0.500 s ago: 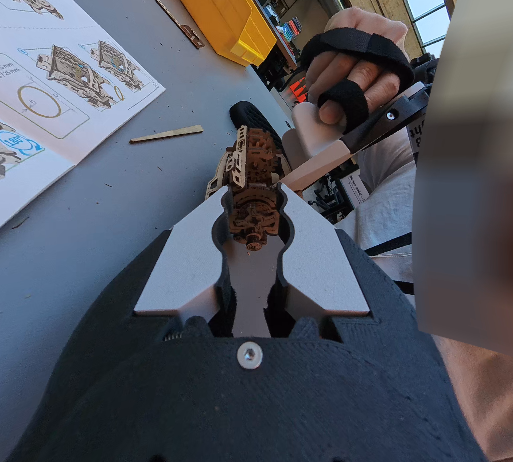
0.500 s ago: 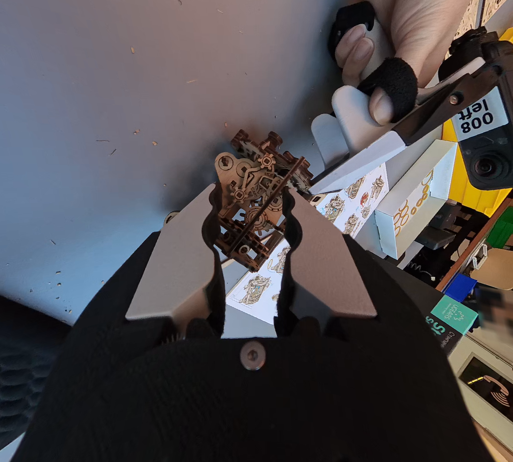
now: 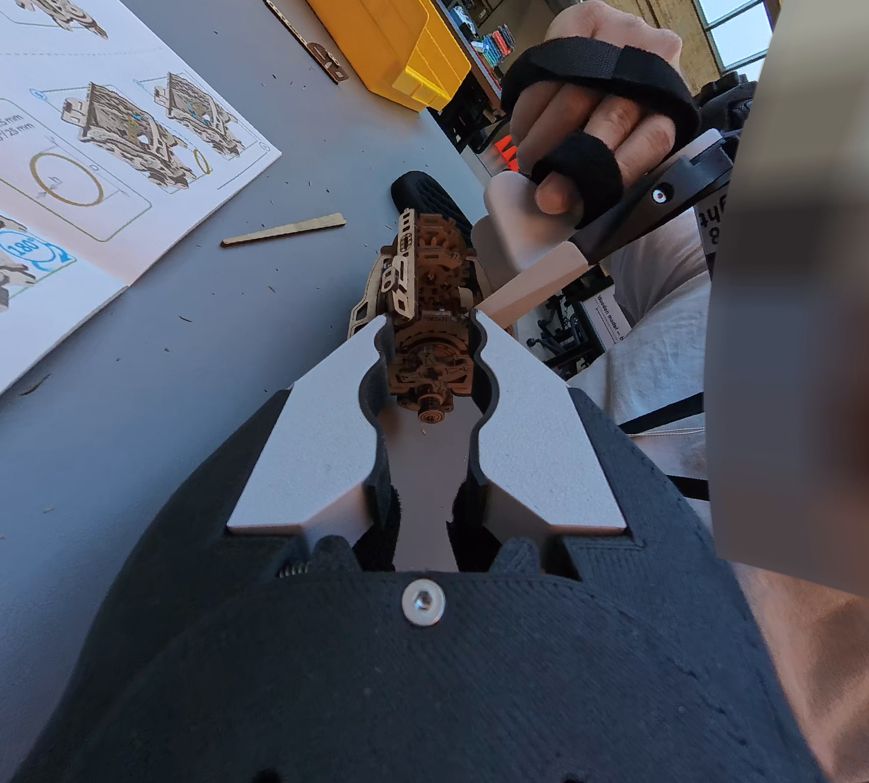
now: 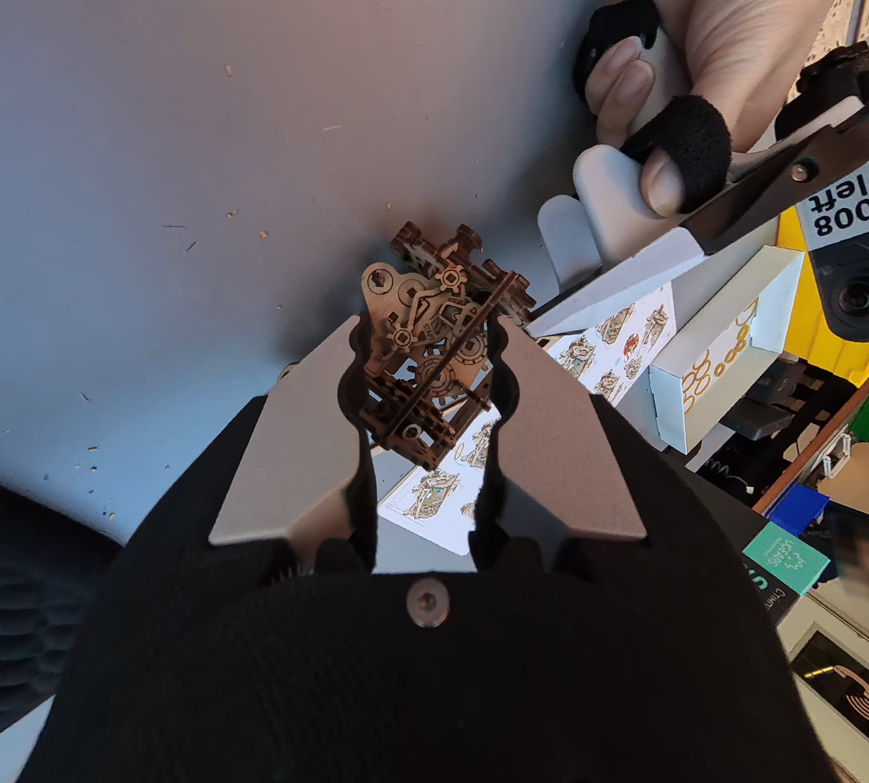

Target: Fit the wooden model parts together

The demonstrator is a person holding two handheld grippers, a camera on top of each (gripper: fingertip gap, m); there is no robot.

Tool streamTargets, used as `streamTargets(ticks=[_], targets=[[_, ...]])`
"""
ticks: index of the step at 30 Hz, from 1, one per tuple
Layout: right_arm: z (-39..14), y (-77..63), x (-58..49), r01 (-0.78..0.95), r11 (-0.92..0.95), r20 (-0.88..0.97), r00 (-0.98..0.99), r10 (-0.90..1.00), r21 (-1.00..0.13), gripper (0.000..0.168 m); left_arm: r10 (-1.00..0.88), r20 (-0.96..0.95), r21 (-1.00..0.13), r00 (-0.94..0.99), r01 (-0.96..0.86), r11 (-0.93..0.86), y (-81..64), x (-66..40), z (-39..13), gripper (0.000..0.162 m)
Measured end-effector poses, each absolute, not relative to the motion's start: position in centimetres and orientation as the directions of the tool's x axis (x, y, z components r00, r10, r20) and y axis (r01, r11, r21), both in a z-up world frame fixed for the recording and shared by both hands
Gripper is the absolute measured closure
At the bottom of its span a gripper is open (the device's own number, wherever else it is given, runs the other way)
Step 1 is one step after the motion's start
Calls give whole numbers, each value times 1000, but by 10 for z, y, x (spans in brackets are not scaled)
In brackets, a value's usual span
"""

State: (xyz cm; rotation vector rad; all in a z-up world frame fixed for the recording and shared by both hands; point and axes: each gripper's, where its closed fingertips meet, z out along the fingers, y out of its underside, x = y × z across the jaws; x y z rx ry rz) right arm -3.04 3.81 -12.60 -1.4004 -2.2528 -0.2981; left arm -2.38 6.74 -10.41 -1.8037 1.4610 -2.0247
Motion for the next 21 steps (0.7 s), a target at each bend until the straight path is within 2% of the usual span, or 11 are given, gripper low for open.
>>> streamTargets(ticks=[21], targets=[[-124, 43, -19, 951, 280, 552, -164, 818, -133, 131, -598, 746, -653, -293, -498, -571, 74, -25, -104, 133]])
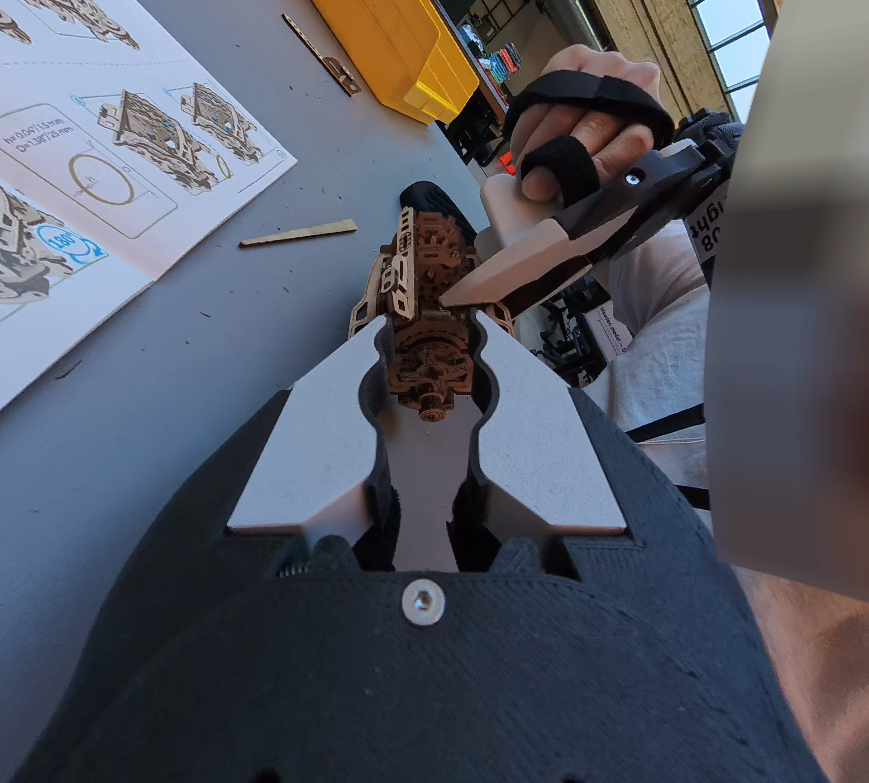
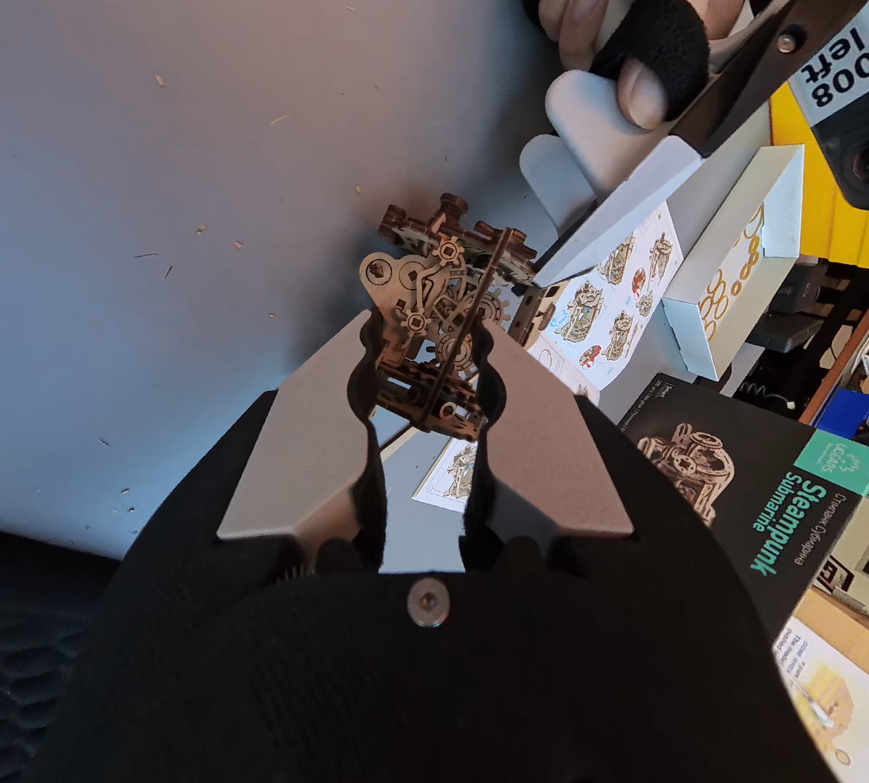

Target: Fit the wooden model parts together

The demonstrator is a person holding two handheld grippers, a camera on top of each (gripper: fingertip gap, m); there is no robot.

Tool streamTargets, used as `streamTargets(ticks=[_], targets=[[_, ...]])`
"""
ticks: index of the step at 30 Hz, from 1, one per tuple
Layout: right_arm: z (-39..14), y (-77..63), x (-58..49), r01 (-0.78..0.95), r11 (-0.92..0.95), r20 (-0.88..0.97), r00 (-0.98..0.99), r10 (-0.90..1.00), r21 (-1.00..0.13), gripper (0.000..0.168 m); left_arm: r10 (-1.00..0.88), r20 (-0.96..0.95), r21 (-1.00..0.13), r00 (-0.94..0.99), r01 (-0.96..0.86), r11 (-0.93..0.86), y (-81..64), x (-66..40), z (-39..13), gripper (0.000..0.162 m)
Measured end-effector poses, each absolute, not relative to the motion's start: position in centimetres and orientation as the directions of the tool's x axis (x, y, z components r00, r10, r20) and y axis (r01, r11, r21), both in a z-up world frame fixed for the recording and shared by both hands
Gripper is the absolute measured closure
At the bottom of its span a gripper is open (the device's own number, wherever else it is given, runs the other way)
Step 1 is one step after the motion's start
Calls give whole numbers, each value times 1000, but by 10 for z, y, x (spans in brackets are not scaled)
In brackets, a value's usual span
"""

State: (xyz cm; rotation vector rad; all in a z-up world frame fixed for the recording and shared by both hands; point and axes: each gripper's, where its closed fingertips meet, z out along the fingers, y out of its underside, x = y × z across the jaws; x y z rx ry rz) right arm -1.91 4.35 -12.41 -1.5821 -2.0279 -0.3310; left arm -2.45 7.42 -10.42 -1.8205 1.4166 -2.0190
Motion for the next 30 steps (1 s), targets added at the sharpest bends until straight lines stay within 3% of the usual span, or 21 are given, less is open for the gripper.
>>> streamTargets(ticks=[10, 16, 25, 30], targets=[[-123, 45, -10, 967, 230, 591, -121, 797, -112, 135, -607, 739, -661, -293, -491, -568, 75, -24, -104, 134], [-122, 47, -13, 955, 291, 649, -187, 738, -57, 132, -610, 738, -662, -288, -485, -572, 77, -24, -104, 134], [-122, 46, -13, 963, 253, 645, -136, 752, -91, 133, -613, 736, -665, -289, -483, -570, 77, -24, -104, 134], [-107, 50, -12, 951, 230, 695, -21, 718, -208, 106, -613, 731, -669, -299, -491, -558, 74, -25, -104, 133]])
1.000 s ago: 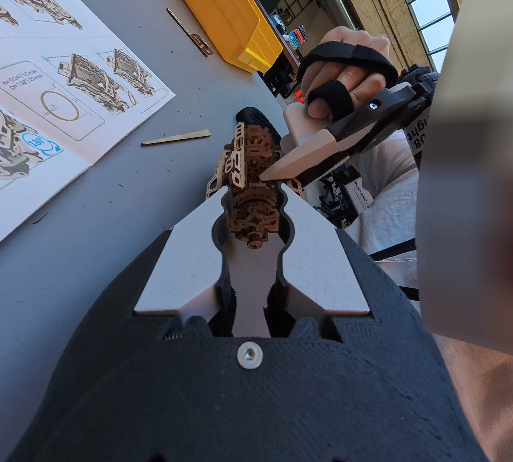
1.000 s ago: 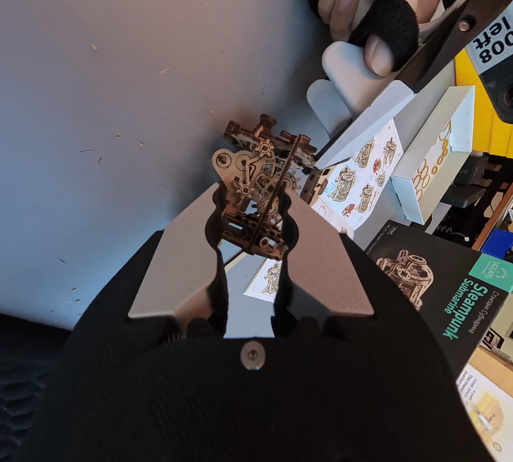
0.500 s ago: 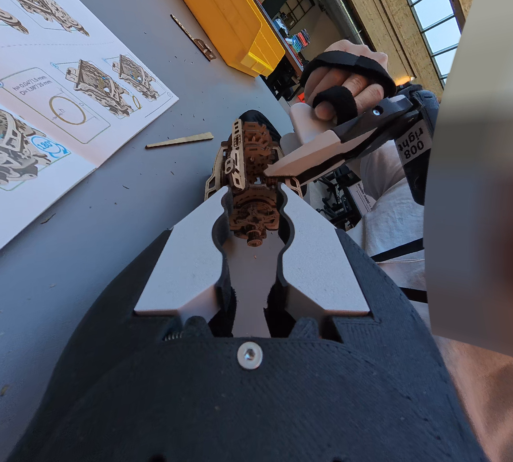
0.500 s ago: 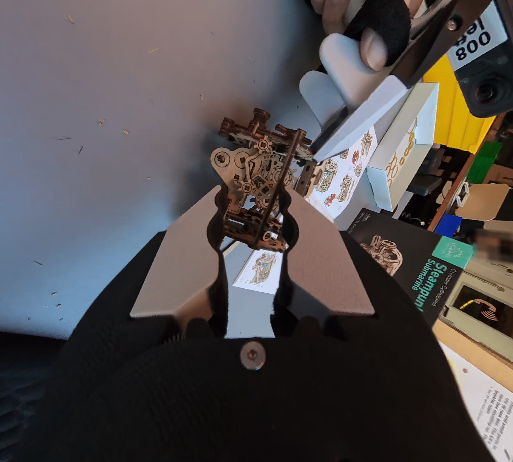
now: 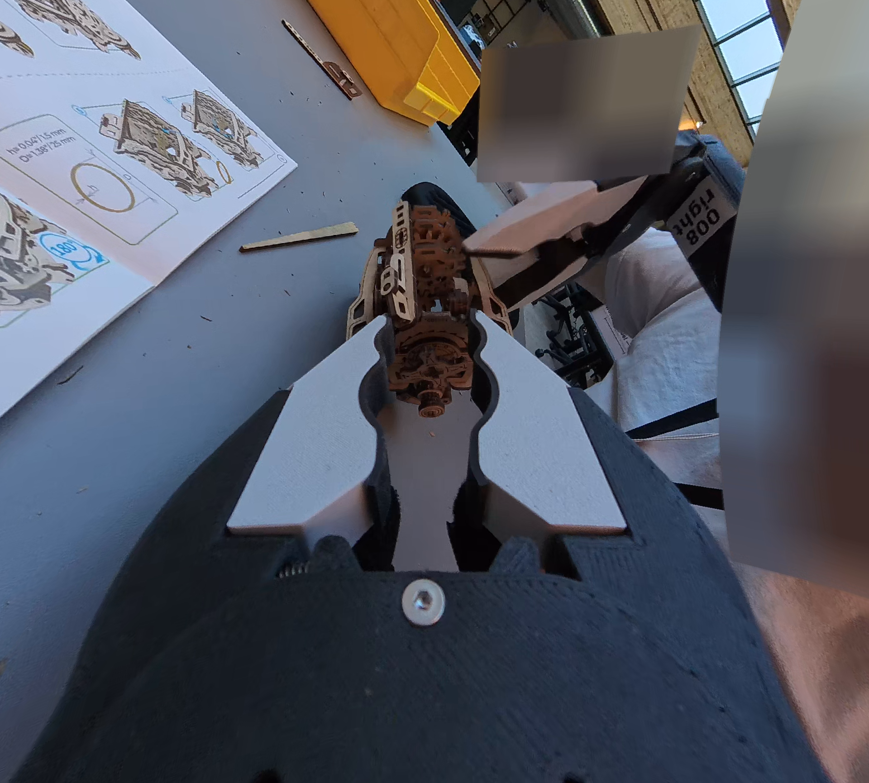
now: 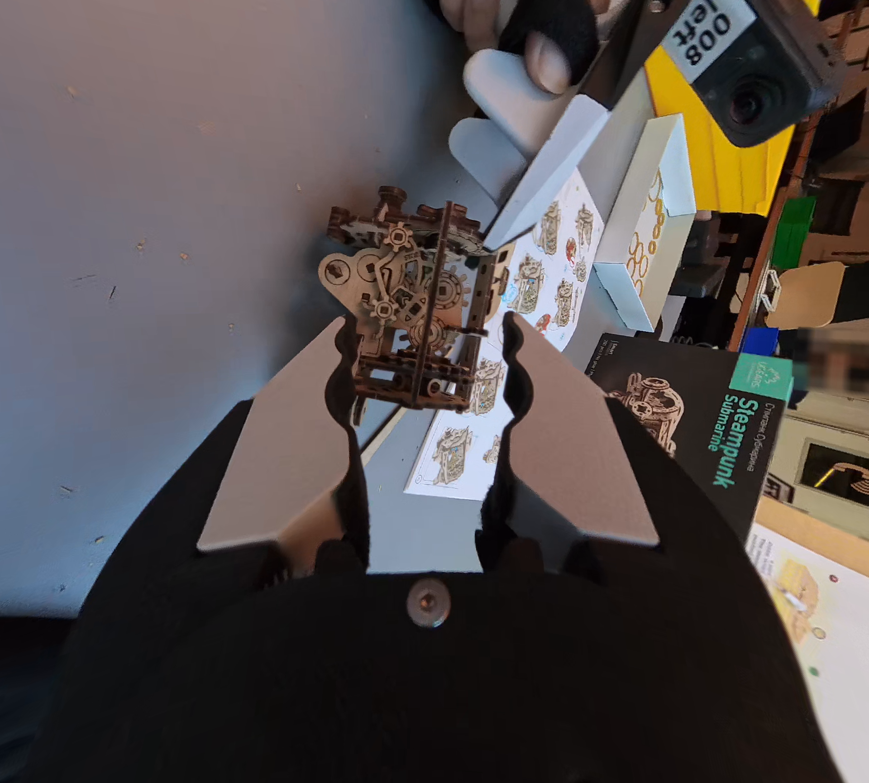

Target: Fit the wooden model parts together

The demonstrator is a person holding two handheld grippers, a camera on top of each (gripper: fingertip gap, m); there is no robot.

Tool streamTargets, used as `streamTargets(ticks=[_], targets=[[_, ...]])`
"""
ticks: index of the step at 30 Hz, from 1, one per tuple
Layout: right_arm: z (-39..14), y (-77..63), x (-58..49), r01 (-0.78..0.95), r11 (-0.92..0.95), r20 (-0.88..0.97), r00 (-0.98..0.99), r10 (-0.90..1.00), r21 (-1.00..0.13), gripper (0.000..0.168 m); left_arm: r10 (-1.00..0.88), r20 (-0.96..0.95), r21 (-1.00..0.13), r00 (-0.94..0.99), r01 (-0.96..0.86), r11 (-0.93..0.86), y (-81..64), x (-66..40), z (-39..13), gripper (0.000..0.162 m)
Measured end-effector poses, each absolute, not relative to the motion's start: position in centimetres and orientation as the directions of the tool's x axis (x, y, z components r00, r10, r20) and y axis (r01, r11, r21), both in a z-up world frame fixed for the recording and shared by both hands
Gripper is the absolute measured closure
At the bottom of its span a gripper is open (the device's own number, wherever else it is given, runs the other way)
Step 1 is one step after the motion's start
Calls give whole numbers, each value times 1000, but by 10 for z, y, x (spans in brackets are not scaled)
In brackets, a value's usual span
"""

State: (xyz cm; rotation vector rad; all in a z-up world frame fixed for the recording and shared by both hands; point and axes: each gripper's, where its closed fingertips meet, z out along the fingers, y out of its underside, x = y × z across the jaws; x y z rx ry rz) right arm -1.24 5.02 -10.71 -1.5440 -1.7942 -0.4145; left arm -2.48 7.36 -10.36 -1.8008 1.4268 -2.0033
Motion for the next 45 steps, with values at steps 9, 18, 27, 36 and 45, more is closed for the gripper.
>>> streamTargets(ticks=[9, 18, 27, 36, 45], targets=[[-85, 30, -5, 851, 209, 662, 196, 723, -481, 113, -596, 747, -653, -294, -492, -576, 76, -25, -104, 134], [-104, 35, -24, 843, 214, 658, 201, 726, -493, 115, -572, 769, -631, -285, -486, -605, 79, -25, -104, 134], [-119, 42, -30, 870, 152, 639, 215, 739, -469, 105, -558, 781, -617, -280, -480, -623, 81, -25, -105, 133], [-113, 40, -49, 860, 195, 676, 211, 706, -472, 115, -557, 781, -618, -281, -476, -626, 81, -24, -104, 133], [-95, 38, -46, 797, 167, 628, 308, 715, -581, 114, -586, 759, -643, -283, -469, -606, 78, -26, -104, 133]])
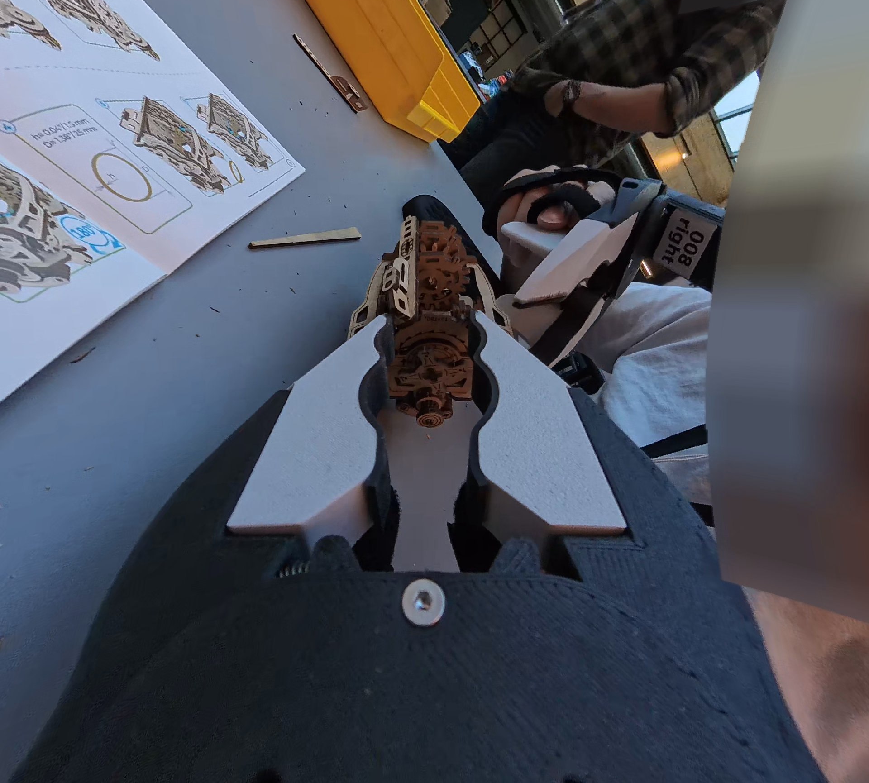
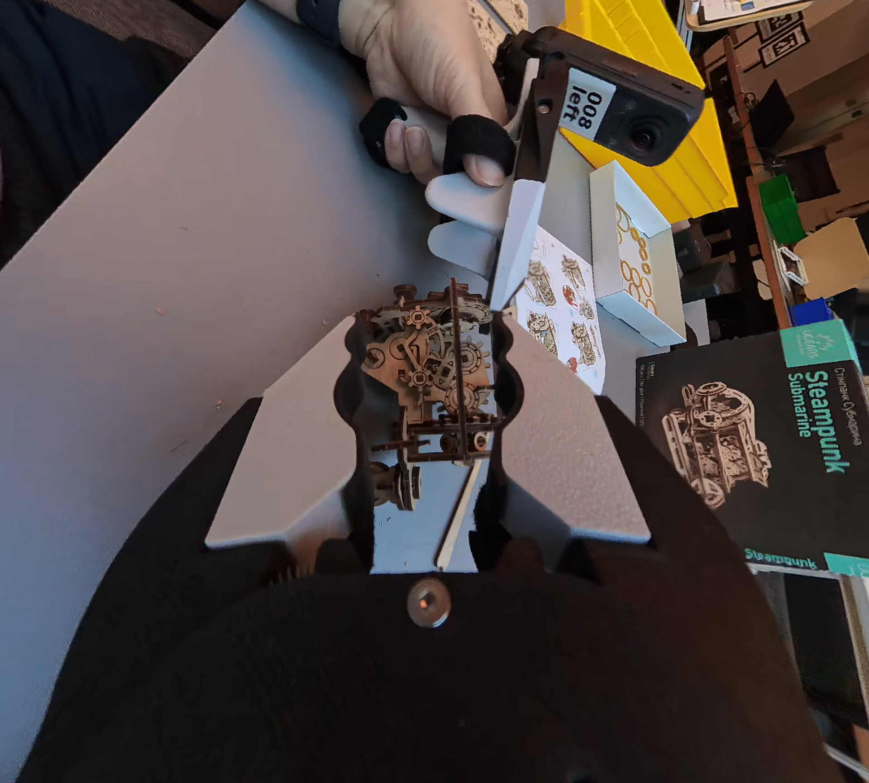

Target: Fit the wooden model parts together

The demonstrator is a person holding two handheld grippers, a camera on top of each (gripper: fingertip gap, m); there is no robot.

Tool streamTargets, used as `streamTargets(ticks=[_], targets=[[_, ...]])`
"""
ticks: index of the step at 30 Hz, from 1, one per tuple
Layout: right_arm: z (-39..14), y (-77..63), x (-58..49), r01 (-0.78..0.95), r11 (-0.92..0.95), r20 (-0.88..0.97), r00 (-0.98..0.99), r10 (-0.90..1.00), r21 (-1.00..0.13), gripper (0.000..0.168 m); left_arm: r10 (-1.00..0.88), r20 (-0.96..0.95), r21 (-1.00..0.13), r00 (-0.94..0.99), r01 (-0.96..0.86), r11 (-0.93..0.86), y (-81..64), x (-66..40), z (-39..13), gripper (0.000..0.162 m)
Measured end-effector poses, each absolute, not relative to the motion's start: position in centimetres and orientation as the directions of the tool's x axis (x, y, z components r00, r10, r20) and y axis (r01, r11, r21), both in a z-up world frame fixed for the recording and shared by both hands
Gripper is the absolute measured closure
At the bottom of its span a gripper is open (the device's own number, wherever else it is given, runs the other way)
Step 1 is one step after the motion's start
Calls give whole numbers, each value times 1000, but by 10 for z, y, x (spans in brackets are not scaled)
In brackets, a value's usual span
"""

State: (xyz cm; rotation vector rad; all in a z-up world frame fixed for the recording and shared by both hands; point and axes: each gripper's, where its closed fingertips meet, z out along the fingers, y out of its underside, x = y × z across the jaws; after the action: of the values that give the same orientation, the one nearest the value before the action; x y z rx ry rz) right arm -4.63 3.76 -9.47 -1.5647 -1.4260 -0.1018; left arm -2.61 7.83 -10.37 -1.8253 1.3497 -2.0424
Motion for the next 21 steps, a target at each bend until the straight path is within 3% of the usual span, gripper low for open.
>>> streamTargets(ticks=[7, 11, 15, 21], targets=[[-94, 38, -41, 745, 100, 548, 387, 742, -660, 117, -588, 750, -655, -302, -465, -596, 75, -28, -101, 134], [-82, 36, -40, 670, 67, 464, 436, 771, -740, 120, -635, 679, -730, -367, -428, -533, 68, -34, -90, 148], [-77, 37, -34, 612, 25, 394, 476, 786, -790, 120, -689, 634, -766, -351, -412, -494, 69, -36, -90, 135], [-82, 37, -35, 588, 7, 359, 484, 798, -809, 124, -827, 482, -857, -290, -352, -376, 73, -51, -89, 132]])
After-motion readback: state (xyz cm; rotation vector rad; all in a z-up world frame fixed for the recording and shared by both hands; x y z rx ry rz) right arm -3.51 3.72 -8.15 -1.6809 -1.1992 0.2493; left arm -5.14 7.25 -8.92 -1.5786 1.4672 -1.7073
